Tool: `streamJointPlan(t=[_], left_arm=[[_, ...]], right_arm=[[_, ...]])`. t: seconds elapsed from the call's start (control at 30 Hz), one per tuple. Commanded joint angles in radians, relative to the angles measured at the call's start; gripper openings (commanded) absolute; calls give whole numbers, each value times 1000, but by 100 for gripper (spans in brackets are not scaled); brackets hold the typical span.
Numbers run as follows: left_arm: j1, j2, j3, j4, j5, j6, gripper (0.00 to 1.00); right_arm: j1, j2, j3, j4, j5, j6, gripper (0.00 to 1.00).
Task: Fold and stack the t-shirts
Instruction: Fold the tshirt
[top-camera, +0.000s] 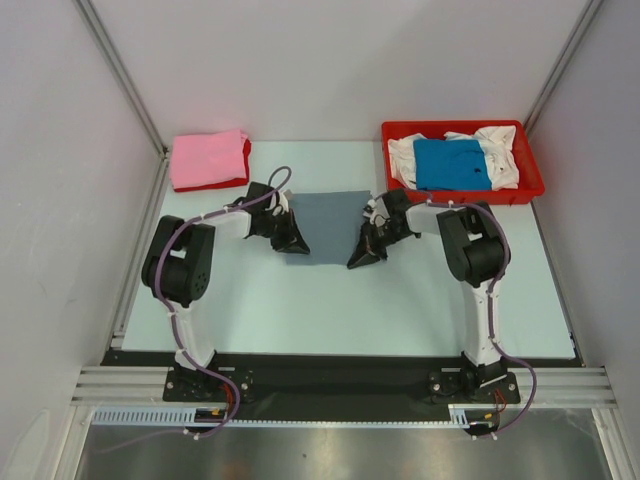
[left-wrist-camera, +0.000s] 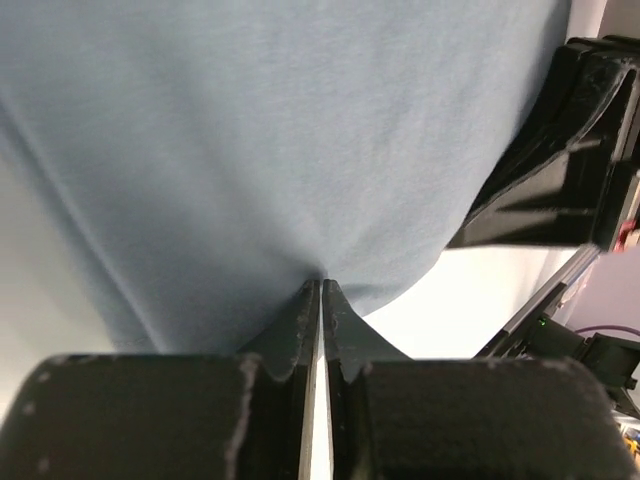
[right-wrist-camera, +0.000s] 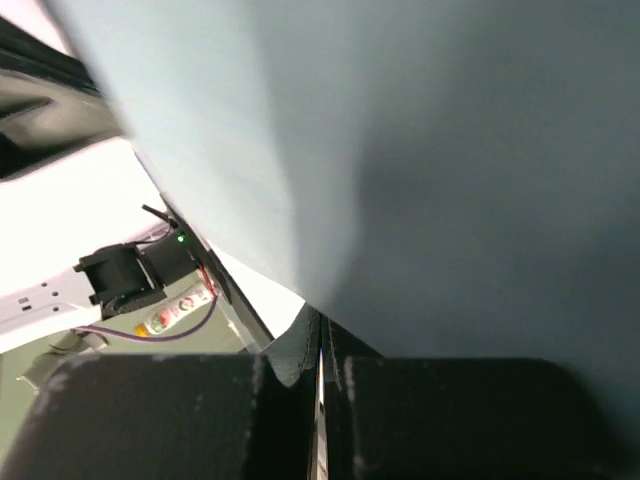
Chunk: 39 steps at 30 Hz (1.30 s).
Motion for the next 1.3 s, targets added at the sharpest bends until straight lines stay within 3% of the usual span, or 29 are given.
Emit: streamJointPlan(t=[0.0,0.27,0.43,0.57,0.73,0.93,1.07,1.27], left_arm=[[29,14,-19,-12,-22,49,8],[40,-20,-11,-59,-37,126,7],[42,-153,30,-107,-45,158,9],[71,-134,133,-63,-10,76,13],[101,14,249,124,60,-35,11],[118,212,338,288,106,-114,10],[121,285,372,365,106,-124,8],[132,362,475,306,104,-68,8]], right_arm=[[-82,-66,-48,-14,4,-70,0],[-198,-149,-49,-173,135,-178,0],[-176,-281,58,-235,271,-206,0],[-114,-312,102,8,304,-78,0],[-44,-142,216,269,350,195,0],[13,68,354,507,417,327,0],[9,131,354,575,468,346,0],[-57,170,371,495,558,274,0]])
